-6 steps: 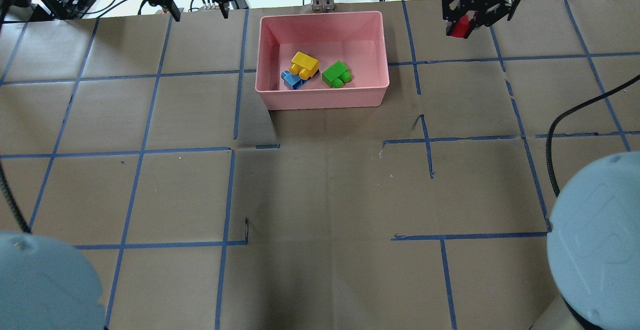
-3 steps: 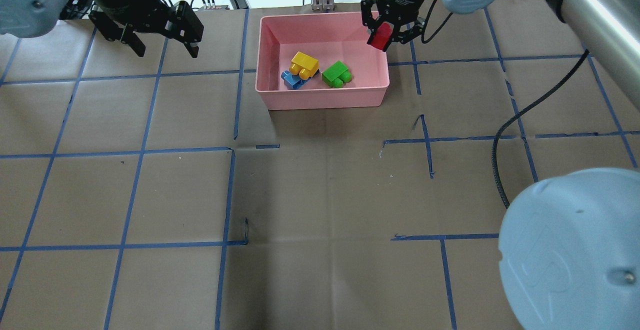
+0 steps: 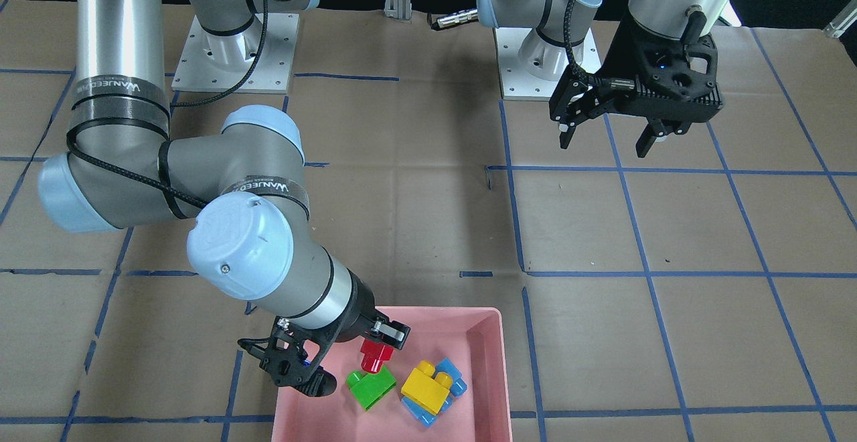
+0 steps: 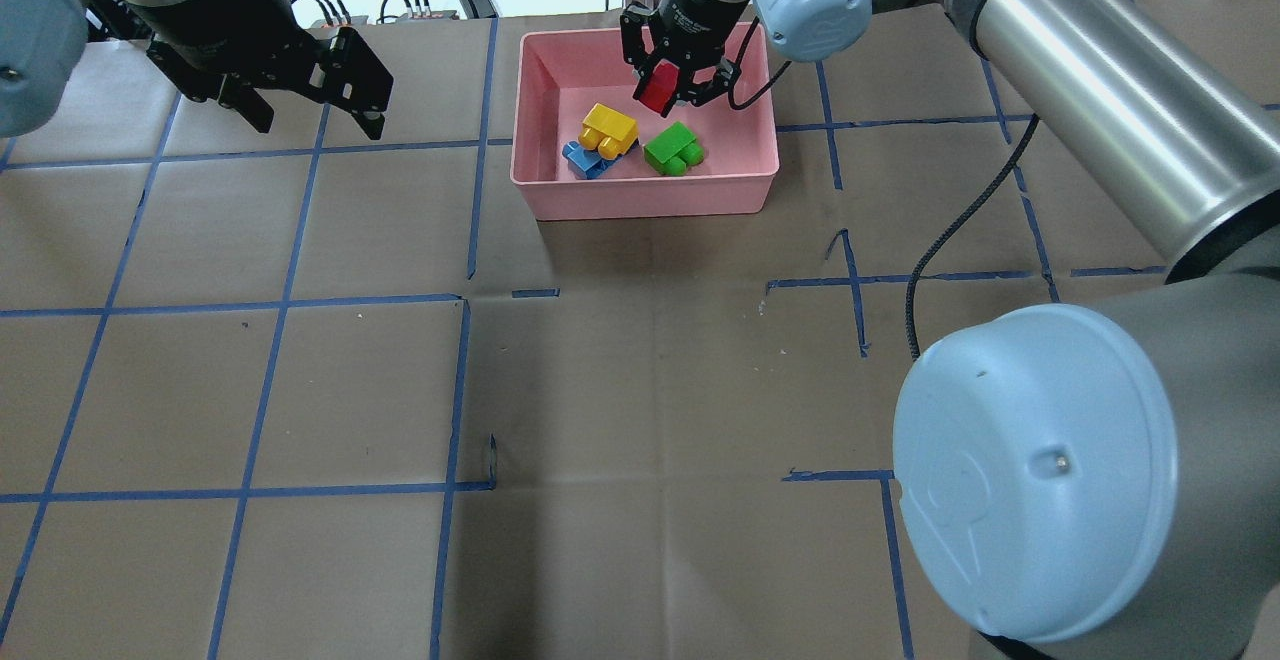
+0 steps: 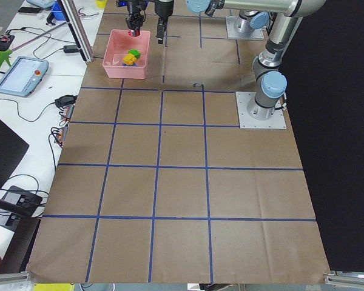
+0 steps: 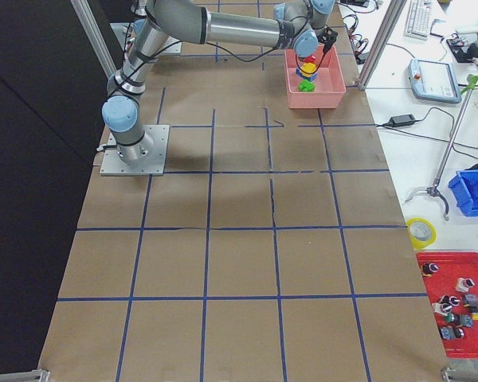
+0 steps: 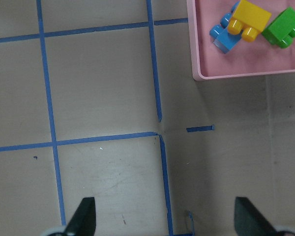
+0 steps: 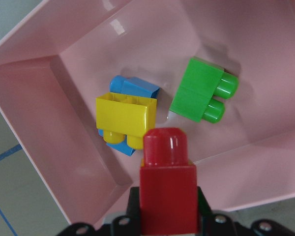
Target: Put all blocks into box
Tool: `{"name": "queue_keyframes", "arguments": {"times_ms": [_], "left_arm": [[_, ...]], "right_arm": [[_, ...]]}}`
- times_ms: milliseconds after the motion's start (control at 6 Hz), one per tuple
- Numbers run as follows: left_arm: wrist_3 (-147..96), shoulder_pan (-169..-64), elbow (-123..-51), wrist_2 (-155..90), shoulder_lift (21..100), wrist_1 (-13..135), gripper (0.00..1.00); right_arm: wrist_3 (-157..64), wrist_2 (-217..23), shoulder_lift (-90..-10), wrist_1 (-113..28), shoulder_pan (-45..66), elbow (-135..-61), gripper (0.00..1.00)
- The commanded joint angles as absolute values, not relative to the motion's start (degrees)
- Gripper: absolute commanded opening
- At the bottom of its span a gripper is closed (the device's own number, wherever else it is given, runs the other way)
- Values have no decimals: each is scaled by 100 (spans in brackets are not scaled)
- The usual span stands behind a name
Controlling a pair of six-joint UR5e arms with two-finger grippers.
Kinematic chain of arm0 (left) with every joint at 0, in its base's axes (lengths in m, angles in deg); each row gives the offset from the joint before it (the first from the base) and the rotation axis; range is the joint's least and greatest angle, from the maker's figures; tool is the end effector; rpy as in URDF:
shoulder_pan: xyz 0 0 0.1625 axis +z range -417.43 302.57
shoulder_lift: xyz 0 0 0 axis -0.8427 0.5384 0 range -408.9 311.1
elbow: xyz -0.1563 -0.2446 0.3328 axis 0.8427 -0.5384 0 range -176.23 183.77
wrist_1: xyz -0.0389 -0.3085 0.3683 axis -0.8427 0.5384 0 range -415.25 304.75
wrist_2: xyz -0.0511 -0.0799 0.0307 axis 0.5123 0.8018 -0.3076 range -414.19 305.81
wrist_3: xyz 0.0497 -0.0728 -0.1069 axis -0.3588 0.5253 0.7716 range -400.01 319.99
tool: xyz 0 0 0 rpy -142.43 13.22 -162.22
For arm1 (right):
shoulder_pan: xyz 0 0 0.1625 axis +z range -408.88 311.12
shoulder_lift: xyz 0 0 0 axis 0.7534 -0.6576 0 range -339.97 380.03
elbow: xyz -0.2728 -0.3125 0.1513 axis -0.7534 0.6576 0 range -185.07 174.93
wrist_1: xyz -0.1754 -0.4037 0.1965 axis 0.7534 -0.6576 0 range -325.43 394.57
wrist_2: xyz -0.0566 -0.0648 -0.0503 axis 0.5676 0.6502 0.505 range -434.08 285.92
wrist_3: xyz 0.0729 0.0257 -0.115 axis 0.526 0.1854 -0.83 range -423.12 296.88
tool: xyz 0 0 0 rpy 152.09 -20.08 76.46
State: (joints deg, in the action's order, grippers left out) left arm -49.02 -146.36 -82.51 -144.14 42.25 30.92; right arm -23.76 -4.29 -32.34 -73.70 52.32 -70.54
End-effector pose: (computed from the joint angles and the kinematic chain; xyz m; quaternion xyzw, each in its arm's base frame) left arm -0.1224 -0.5886 0.4982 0.0692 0.9960 -0.0557 0.0045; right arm 0.3393 -0.7806 0.2868 0.2315 0.9559 0.0348 0.1775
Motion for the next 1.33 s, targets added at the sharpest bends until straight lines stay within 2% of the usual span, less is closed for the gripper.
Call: {"name": "queue_keyframes", "arguments": {"times_ms": [0, 500, 1167], "left_arm": [[-4994, -14628, -8324, -14427, 4189, 3044, 100], [-4985, -14628, -8360, -14428, 4180, 3009, 100], [-4872, -14628, -8351, -14410, 4180, 2974, 100]], "right_arm": [[-2418, -394, -3200, -7345, 5263, -7081, 100], [-3220, -63, -3444, -7031, 5115, -7072, 100], [-5772, 1353, -5024, -4635, 4323, -7099, 100]]}}
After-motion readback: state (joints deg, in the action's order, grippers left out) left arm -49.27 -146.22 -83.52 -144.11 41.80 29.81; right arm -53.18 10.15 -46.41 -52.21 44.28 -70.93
